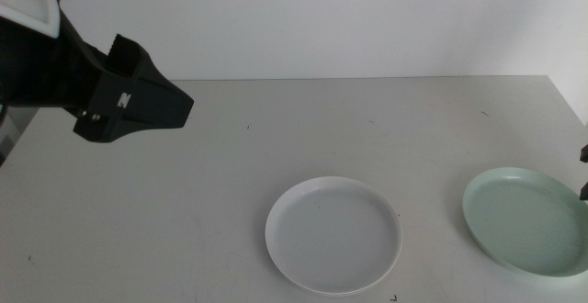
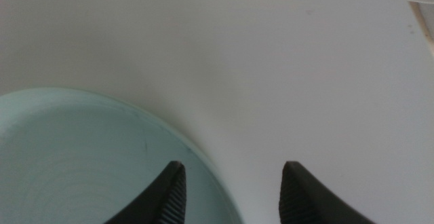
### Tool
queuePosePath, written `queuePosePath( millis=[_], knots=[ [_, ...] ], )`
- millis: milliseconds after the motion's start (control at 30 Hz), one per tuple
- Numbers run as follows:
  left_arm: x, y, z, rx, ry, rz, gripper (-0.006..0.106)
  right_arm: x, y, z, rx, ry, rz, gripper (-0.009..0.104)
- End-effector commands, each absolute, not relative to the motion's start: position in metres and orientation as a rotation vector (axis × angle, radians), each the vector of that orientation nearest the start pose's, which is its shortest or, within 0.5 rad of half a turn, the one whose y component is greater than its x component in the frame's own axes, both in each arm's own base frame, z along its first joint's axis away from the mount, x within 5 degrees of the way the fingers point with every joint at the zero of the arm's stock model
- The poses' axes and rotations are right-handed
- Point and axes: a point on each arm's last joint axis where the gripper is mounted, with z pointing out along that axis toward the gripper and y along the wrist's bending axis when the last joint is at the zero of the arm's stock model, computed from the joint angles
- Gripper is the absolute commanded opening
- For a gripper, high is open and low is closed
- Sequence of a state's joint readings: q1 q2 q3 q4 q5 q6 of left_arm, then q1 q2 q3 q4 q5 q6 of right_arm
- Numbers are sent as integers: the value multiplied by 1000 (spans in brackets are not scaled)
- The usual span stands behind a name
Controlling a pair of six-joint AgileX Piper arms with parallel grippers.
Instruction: Stack the three bowls on top of each other.
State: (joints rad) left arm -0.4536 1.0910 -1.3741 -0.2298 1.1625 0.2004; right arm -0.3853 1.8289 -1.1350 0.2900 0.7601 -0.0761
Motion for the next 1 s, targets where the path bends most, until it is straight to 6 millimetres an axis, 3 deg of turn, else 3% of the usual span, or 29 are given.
queuePosePath(
  millis=[0,233,500,633,733,867,967],
  knots=[
    [161,-101,454,731,2158,-444,105,336,-113,195,610,2723,242,35],
    [161,-101,454,731,2158,-444,105,337,-114,186,604,2755,254,31],
    [161,-101,454,731,2158,-444,105,338,-112,161,642,2844,320,30],
    [161,-101,454,731,2158,-444,105,338,-111,158,642,2854,327,14],
    [161,-101,454,731,2158,-444,105,337,-110,163,644,2848,336,-1],
    [161,-101,454,731,2159,-445,105,335,-105,182,667,2791,394,-1],
    [161,-101,454,731,2159,-445,105,331,-99,209,639,2714,446,-1]
  ],
)
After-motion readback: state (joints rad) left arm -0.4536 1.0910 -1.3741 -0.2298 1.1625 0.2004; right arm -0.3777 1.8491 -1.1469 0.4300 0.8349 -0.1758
